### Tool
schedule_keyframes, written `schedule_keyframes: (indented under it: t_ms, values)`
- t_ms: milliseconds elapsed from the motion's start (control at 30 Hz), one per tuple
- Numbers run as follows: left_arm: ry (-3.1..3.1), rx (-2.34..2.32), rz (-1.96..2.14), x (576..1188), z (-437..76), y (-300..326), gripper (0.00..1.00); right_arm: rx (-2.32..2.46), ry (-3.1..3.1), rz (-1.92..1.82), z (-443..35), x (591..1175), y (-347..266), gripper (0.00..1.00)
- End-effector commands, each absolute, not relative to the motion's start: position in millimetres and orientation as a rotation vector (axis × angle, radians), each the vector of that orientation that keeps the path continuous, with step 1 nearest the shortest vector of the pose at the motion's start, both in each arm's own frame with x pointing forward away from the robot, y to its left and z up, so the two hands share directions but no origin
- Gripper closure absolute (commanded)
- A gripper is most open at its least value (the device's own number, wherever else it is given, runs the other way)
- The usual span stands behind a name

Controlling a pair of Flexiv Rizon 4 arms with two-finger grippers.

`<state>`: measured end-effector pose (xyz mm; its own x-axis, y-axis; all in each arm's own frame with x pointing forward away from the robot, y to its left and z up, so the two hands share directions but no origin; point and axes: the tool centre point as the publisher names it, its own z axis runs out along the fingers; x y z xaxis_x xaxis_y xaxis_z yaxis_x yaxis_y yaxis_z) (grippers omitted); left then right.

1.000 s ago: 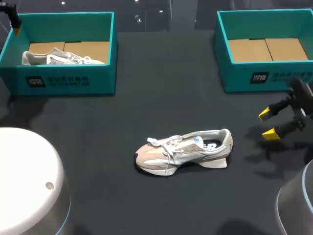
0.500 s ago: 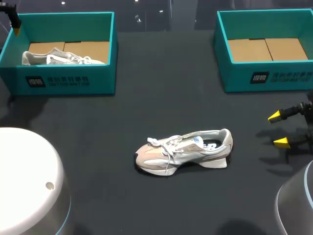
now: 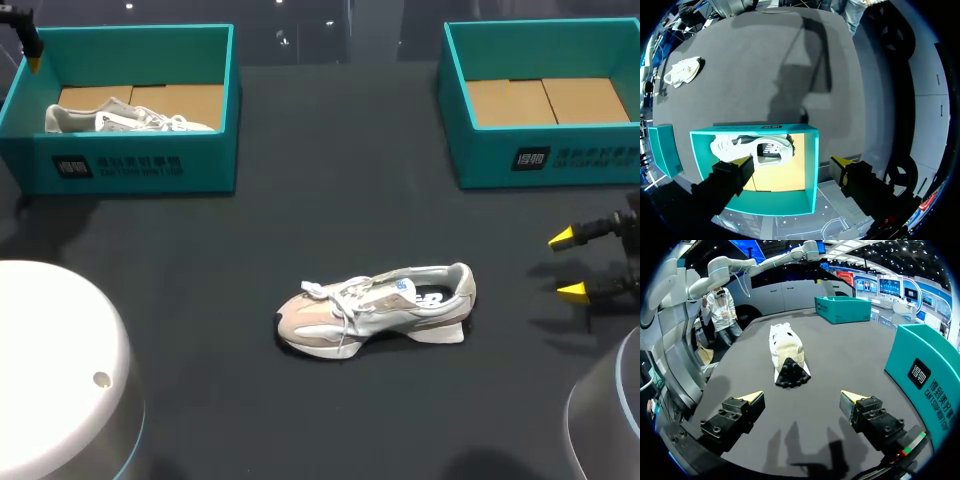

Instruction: Take the shoe out of the shoebox, open the shoe tongue, remove and reinsert the insole, then place the shoe into the shoebox

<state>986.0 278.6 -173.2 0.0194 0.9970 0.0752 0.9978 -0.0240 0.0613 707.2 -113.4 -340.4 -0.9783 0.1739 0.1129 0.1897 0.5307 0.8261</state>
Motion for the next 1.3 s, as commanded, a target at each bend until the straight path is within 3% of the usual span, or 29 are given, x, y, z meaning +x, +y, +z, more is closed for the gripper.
schedule_keyframes:
  t_ms: [33,1300]
  values:
    - [-2.187,-2.236,-0.154,986,-173,279,0.00,-0.333,-2.711,-1.562,-361,704,-119,0.00]
    - [-2.187,-2.236,-0.154,986,-173,279,0.00,-0.266,-2.672,-1.585,-380,686,-62,0.00]
